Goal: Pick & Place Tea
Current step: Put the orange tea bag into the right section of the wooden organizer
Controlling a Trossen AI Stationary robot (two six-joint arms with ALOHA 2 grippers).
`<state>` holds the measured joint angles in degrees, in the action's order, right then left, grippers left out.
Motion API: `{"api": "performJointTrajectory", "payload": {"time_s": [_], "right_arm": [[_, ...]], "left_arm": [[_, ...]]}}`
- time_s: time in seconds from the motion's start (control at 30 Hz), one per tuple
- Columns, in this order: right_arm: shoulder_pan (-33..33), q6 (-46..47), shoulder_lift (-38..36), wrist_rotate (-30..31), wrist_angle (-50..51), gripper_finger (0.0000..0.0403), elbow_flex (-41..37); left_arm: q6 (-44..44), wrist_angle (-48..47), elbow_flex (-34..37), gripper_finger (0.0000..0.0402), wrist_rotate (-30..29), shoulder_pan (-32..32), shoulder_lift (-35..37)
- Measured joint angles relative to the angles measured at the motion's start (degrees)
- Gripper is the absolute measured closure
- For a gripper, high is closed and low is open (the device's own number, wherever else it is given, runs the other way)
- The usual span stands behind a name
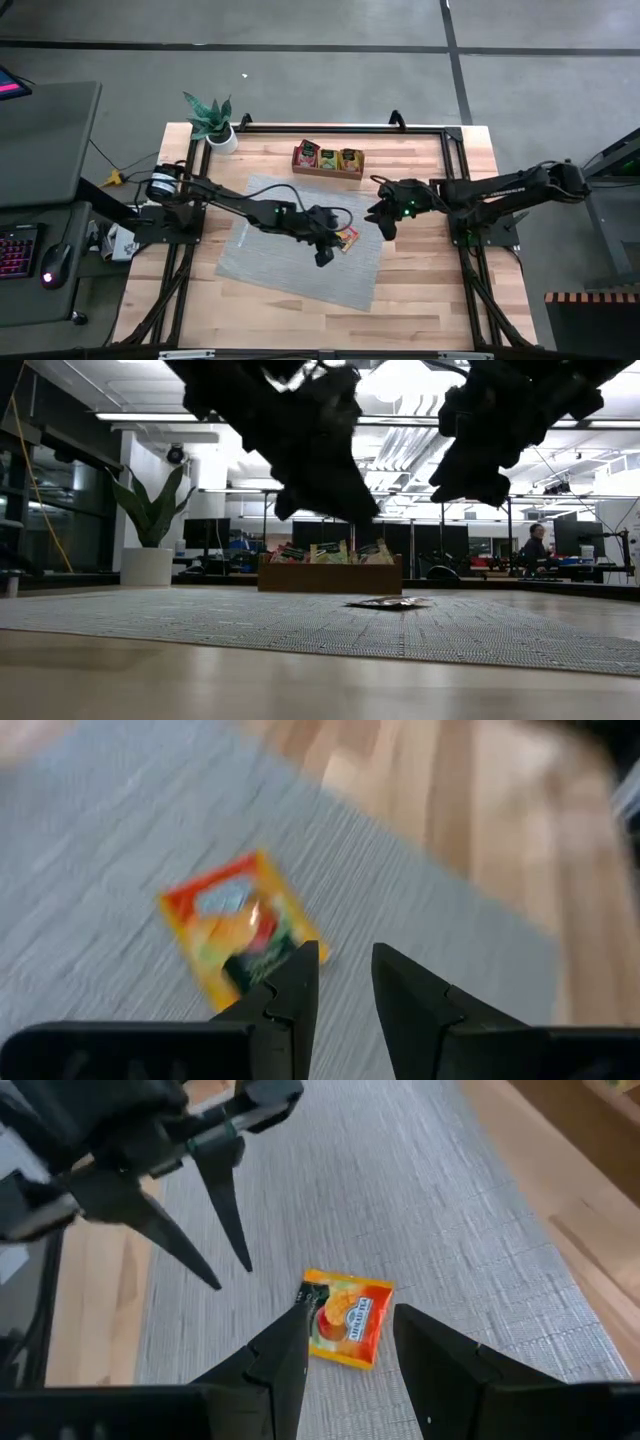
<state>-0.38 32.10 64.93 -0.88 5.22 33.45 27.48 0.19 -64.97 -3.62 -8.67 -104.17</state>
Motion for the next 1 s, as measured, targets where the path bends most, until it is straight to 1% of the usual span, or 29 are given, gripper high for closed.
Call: {"api": "performJointTrajectory", "payload": {"time_s": [0.07,0.13,0.3,0.37,0.43,0.7,0.9,1.0], "right_arm": [[0.8,0.9,0.0,1.8,0.0,0.0258,0.0],[1.4,1.5,0.0,2.8,0.0,0.0258,0.0],[2.4,4.2,0.0,6.4,0.1,0.0259,-0.2],[2.7,4.7,0.5,7.3,-0.1,0.0259,-0.2],[2.8,5.5,1.3,7.7,0.0,0.0259,-0.2],[2.8,6.9,5.9,4.2,-2.8,0.0259,-0.2],[2.8,3.5,11.5,-0.7,-5.7,0.0259,-0.2],[2.9,2.6,14.7,-1.8,-6.8,0.0264,-0.2]], "left_arm": [[-0.3,-3.5,-1.1,0.0307,0.0,0.0,-0.8],[-0.3,-2.8,-2.4,0.0307,0.0,0.0,-2.2],[-0.1,-3.4,-2.8,0.0307,-1.2,0.0,-4.3],[0.8,-2.5,-3.2,0.0307,-1.7,0.0,-5.0],[1.3,-3.6,-3.0,0.0307,-2.8,0.0,-5.5],[1.3,-3.3,-3.0,0.0307,-4.9,0.0,-5.7],[1.3,-4.0,-2.9,0.0307,-5.9,0.0,-5.7],[1.4,-5.7,-2.9,0.0307,-6.6,0.0,-5.7]]}}
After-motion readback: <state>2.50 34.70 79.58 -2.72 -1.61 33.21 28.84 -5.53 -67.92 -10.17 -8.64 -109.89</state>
